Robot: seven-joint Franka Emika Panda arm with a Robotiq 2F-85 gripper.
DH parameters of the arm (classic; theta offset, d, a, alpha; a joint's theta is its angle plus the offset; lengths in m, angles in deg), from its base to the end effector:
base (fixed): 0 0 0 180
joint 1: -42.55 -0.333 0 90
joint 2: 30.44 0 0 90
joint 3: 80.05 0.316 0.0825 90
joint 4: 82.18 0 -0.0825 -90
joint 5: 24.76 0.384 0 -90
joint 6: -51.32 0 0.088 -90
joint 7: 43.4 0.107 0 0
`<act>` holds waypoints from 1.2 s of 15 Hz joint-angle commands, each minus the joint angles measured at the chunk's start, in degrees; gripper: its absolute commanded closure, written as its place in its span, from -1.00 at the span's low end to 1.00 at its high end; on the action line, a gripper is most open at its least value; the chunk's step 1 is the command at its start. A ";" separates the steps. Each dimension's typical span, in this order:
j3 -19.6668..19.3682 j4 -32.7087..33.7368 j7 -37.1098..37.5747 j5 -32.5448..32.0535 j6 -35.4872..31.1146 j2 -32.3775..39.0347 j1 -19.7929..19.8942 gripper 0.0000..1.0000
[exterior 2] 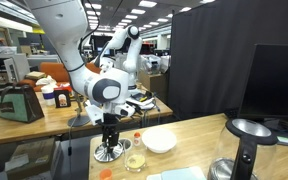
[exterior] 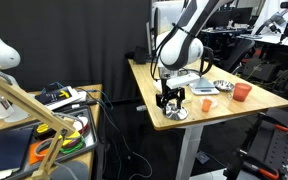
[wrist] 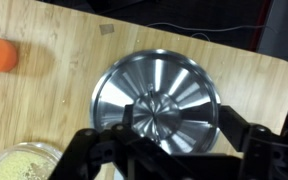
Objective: Pick up the lid from the table and put it on the frying pan
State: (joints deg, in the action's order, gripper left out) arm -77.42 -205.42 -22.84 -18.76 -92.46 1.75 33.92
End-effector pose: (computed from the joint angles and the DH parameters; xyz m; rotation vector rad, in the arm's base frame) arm 0.5271 0.1056 0.1193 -3.0782 0.3988 0.3382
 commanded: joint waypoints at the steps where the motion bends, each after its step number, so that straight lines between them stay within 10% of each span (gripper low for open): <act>1: 0.63 1.44 -2.15 1.27 1.51 0.69 0.52 -0.22; 9: 1.02 1.68 -3.35 1.98 2.82 0.27 0.75 0.85; 18: 0.79 1.29 -3.64 0.89 3.48 -0.66 -0.08 0.99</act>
State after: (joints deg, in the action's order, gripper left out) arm -76.68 -204.28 -25.39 -18.18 -89.76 1.11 33.85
